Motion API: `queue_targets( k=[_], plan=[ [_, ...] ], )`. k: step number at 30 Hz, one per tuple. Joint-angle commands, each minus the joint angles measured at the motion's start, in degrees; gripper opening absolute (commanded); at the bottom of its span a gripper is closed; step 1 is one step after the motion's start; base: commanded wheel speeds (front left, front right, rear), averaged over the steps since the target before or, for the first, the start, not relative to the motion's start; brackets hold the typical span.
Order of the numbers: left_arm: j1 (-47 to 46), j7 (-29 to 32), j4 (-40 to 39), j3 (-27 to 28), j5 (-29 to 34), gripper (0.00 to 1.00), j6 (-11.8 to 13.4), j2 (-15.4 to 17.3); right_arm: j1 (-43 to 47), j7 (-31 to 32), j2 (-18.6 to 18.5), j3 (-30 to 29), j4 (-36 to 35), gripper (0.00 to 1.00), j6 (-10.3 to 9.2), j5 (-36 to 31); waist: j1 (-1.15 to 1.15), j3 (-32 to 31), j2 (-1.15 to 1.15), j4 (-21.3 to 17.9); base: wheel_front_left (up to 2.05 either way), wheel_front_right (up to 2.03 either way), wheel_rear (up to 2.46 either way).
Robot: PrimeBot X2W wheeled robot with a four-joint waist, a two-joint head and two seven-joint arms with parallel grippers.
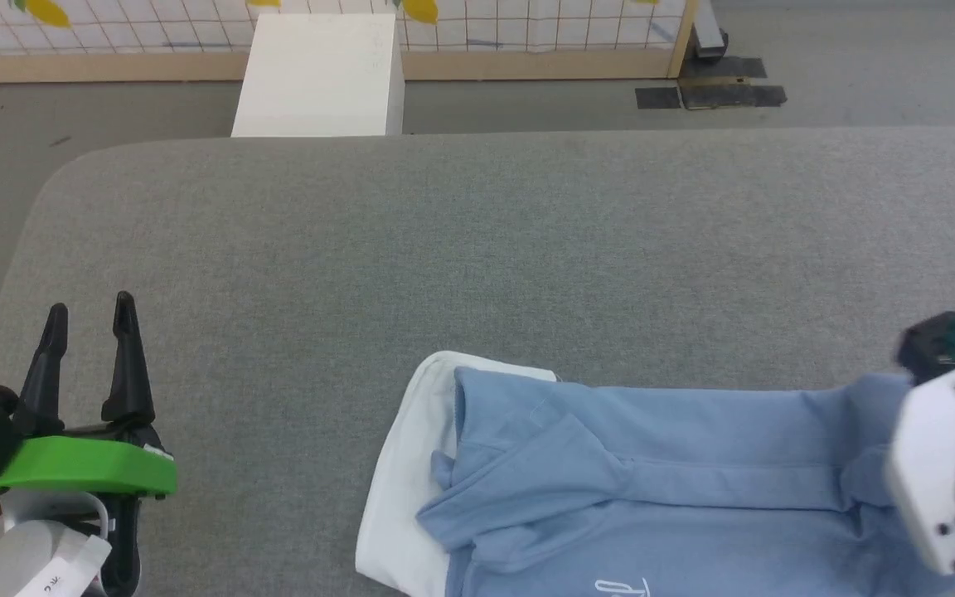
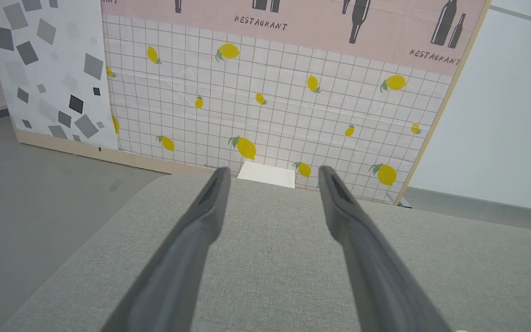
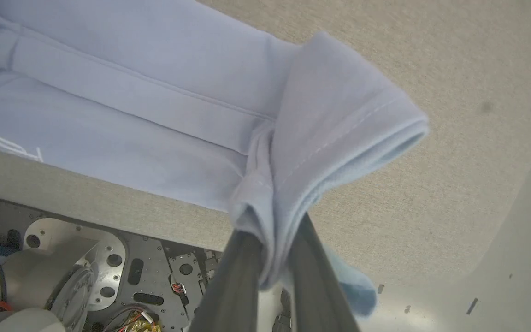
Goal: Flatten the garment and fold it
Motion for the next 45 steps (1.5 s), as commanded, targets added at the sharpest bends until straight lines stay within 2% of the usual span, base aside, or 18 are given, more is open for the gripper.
queue_targets(
  k=[1,9,17,26,31,35,36,37,45],
  plan=[
    [0.67,-0.26,-0.01,0.18,-0.35,1.0,0.19,-0.24,-1.47,-0.55,0.73,2.1,-0.2,0.0,-0.09,0.59,0.0,-0.3,0.23,0.16,0.0,0.0,0.0],
    [1.66,-0.27,-0.41,0.64,-0.61,1.0,0.33,-0.24,-7.79,-8.26,6.66,17.14,5.78,0.0,-0.09,4.84,0.0,-0.59,0.23,1.58,0.0,0.0,0.0],
    [1.57,-0.27,-0.76,0.6,-0.98,1.0,0.34,-0.48,-15.89,-18.82,12.79,29.68,16.59,0.0,-0.09,7.2,0.0,0.45,0.23,3.46,0.0,0.0,0.0],
    [0.43,-0.27,-0.25,0.78,-1.43,1.0,-0.37,-1.2,-22.37,-28.7,18.62,37.24,30.01,0.0,-0.09,7.49,0.0,2.69,0.23,5.25,0.0,0.0,0.0],
    [-0.07,-0.27,0.29,1.12,-1.31,1.0,-0.85,-1.7,-24.11,-31.52,19.62,40.08,37.23,0.0,-0.09,7.44,0.0,3.38,0.23,5.76,0.0,0.0,0.0],
    [-0.25,-0.27,0.72,1.35,-1.14,1.0,-1.18,-2.08,-25.25,-33.83,20.49,41.02,40.09,0.0,-0.09,8.3,0.0,3.2,0.23,5.84,0.0,0.0,0.0],
    [-0.21,-0.27,0.79,1.45,-1.09,1.0,-1.25,-2.14,-25.44,-34.33,20.92,41.14,40.21,0.36,-0.09,9.06,0.0,3.07,0.23,5.77,0.0,0.0,0.0],
    [-0.14,-0.27,0.91,1.55,-1.01,1.0,-1.32,-2.16,-25.74,-34.63,21.44,41.45,40.17,1.0,-0.09,10.12,0.0,2.87,0.23,5.62,0.0,0.0,0.0],
    [0.23,-0.27,1.35,1.25,-0.12,1.0,-1.55,-2.23,-28.54,-35.95,23.48,44.89,35.32,1.0,-0.09,17.68,0.0,0.28,0.23,4.33,0.0,0.0,0.0]
  ],
)
